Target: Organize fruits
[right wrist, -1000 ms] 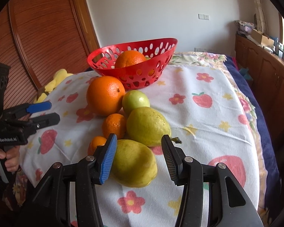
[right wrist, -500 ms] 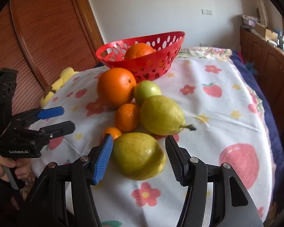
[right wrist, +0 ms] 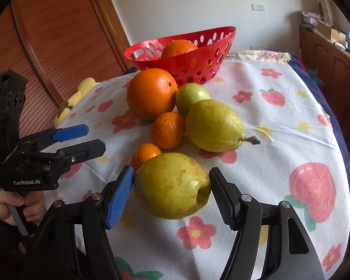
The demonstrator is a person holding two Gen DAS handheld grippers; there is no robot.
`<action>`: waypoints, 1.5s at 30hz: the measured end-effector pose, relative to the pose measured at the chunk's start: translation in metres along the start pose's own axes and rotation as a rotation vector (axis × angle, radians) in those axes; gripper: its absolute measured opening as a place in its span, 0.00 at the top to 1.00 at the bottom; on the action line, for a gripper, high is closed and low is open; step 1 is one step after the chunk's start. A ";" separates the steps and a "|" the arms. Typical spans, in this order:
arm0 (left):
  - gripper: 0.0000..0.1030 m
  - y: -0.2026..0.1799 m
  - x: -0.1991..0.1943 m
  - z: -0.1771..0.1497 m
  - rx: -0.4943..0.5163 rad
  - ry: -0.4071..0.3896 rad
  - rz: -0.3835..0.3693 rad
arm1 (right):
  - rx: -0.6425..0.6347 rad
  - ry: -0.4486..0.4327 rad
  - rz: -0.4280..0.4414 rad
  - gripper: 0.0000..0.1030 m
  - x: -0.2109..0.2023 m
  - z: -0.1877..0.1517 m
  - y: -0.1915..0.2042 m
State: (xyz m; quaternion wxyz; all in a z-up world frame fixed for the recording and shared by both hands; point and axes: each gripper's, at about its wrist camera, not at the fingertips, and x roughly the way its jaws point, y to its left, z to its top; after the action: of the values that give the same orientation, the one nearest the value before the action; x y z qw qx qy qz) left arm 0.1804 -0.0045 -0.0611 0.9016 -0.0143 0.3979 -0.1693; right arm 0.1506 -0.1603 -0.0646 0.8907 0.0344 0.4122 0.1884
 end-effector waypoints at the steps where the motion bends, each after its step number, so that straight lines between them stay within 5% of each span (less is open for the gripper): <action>1: 0.21 -0.002 0.001 0.000 0.003 0.000 -0.001 | 0.009 0.000 0.005 0.33 -0.001 -0.001 -0.001; 20: 0.23 -0.016 0.016 0.004 0.013 0.006 0.004 | -0.014 0.008 0.009 0.34 0.001 -0.015 0.002; 34: 0.53 -0.038 0.033 0.007 0.026 0.060 -0.053 | 0.015 -0.040 -0.095 0.34 -0.023 -0.014 -0.032; 45: 0.53 -0.054 0.041 0.007 0.069 0.097 -0.058 | 0.015 -0.033 -0.101 0.33 -0.021 -0.020 -0.038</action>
State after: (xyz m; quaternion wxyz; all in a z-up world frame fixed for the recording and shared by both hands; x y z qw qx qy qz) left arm 0.1957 -0.0697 -0.0770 0.8759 0.0137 0.4345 -0.2094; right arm 0.1348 -0.2049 -0.0707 0.9055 0.0233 0.4001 0.1397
